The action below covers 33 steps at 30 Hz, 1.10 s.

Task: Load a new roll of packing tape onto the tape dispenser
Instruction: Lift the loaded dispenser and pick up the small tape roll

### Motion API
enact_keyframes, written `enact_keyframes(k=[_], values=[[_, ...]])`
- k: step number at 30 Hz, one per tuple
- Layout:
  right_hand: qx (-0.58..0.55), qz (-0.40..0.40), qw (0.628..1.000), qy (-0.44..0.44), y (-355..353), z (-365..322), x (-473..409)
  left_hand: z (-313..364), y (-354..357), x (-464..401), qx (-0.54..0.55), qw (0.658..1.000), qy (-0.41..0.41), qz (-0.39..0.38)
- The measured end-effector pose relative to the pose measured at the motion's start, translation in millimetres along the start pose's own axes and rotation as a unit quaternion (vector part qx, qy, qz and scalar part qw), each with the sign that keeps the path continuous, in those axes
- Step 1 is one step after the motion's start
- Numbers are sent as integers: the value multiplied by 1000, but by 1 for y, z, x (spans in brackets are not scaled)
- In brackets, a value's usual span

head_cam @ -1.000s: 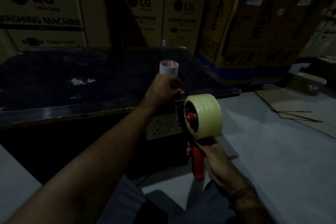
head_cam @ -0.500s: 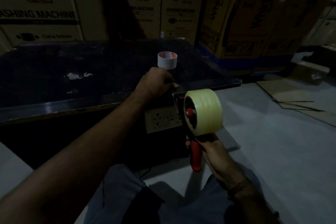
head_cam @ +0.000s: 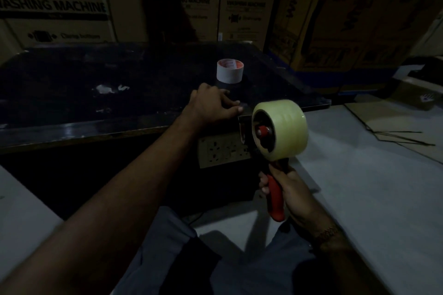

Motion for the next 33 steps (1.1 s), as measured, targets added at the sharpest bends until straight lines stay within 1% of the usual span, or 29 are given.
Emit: enact_keyframes(k=[3,8,13,17,20,24,27,29,33], values=[[-7,2,1000,-15,2,-2,3,1,0,1,1,1000,-5,-8],[43,-2,999,-19,8,5,16,3,-2,2,4,1000,-10,-7],[94,39,995,-23,5,20,20,4,0,4,-6,1000,-5,8],[94,35,995,-22,11,26,19,3,1,6,0,1000,4,17],[73,38,997,-5,16,33,19,2,1,7,5,1000,1,19],[81,47,996,-7,27,37,15,1,1,6,11,1000,3,17],[104,68,992,-16,16,29,6,1,0,5,10,1000,0,17],[96,72,992,-25,7,26,2,1,1,3,10,1000,5,15],[108,45,993,-15,24,28,3,-1,2,3,23,1000,7,16]])
Point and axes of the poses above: each hand's wrist, its own x-axis away from the middle knuckle, its own y-axis out of the palm, z = x × y, the point moved 4 cm from there along -x, towards the middle knuckle, and after that the axes turned 5 degrees about x, right-handed, at the moved point
